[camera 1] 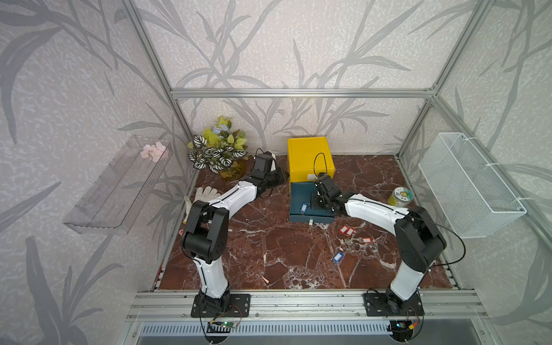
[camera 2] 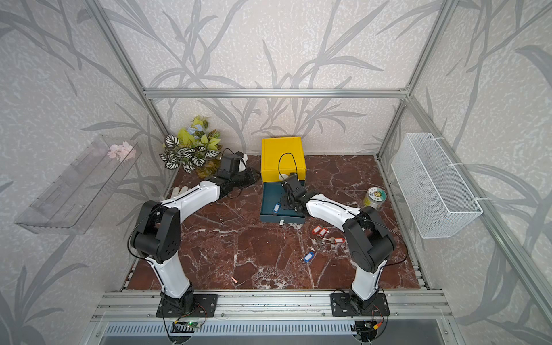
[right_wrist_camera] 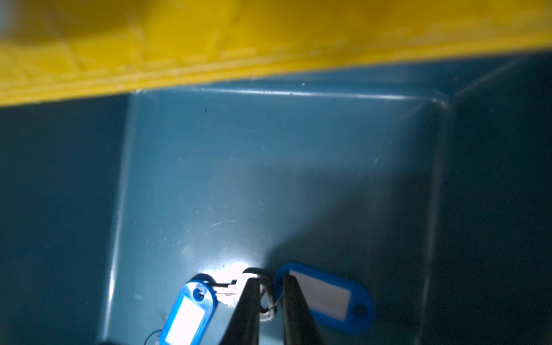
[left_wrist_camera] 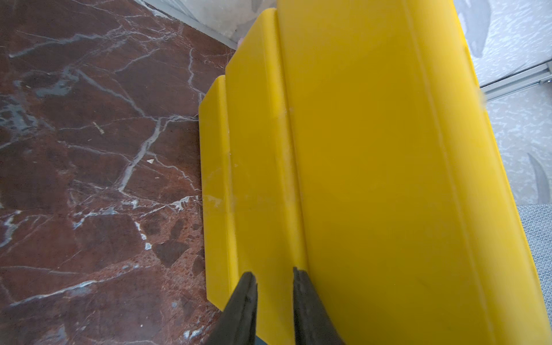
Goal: Take the keys out of the drawer
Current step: Pick up the key from the drawer.
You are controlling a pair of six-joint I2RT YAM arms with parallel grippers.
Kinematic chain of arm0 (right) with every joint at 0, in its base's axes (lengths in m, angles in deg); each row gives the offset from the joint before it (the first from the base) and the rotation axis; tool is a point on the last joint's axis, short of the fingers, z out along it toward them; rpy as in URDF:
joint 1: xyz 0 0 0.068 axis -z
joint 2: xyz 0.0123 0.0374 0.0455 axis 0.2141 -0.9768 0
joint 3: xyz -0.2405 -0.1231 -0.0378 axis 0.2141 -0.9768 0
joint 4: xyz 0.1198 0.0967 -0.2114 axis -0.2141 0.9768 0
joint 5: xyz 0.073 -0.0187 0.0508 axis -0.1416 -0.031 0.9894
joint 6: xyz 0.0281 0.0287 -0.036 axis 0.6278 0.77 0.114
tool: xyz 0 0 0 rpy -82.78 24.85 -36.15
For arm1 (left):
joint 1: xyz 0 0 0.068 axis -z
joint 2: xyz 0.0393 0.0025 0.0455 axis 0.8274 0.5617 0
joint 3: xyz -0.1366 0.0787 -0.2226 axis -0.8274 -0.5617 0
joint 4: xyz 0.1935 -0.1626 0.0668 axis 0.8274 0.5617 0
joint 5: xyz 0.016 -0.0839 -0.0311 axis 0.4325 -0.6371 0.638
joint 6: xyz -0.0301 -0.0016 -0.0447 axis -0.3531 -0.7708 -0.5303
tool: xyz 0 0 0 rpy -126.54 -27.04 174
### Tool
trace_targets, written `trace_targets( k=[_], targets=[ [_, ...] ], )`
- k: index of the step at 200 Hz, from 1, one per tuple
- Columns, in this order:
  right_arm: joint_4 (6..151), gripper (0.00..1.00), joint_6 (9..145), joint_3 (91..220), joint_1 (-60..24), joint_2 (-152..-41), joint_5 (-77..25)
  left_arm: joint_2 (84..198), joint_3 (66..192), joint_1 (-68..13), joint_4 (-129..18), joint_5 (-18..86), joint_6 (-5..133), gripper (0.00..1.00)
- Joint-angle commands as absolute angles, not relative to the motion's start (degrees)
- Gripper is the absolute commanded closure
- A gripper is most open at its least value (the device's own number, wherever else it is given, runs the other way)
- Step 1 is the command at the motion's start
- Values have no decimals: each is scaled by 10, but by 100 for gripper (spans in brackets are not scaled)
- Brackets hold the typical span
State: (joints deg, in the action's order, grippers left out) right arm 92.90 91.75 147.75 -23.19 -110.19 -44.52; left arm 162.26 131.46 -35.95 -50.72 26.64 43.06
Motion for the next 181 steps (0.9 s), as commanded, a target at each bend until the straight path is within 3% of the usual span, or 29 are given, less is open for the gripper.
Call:
trace_targets(
  k=[1, 51, 181],
  targets=[
    [958, 92, 928, 1490, -230, -1088, -445, 1620, 1308, -359, -516, 260, 430, 75],
    [966, 100, 939, 1491, -227, -1074, -437, 1616, 1308, -362, -518, 259, 425, 75],
    [911, 100, 920, 1446, -216, -975, -368, 1619, 1311, -364, -520, 262, 424, 75]
  ],
)
